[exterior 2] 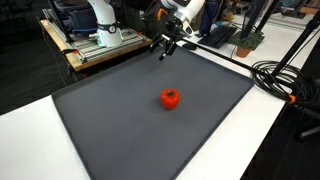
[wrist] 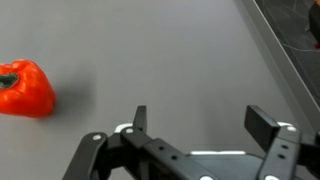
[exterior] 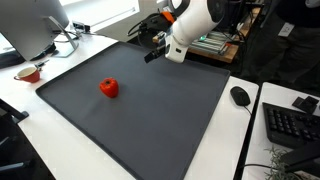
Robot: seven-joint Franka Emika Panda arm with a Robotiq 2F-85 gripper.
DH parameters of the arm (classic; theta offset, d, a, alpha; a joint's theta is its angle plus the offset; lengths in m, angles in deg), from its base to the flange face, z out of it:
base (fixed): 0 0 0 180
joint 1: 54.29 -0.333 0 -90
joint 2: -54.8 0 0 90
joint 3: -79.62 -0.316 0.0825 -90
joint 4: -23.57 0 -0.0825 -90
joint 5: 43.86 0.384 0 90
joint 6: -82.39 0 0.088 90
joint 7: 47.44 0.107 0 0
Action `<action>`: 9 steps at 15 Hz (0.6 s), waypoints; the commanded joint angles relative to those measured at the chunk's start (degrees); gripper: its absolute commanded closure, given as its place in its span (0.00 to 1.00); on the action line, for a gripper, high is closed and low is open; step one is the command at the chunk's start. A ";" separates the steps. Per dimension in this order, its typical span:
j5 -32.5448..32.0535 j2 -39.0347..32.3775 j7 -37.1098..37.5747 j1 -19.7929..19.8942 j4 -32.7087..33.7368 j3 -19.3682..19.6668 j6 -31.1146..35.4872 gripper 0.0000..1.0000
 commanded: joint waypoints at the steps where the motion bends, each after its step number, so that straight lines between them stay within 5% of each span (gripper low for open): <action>1: -6.18 -6.13 -5.27 -1.14 5.54 -0.69 -4.03 0.00; 7: -7.08 -6.67 -4.98 -0.29 5.26 -1.51 -2.37 0.00; 9: -14.32 -7.63 -4.08 -1.00 5.34 -0.37 -0.45 0.00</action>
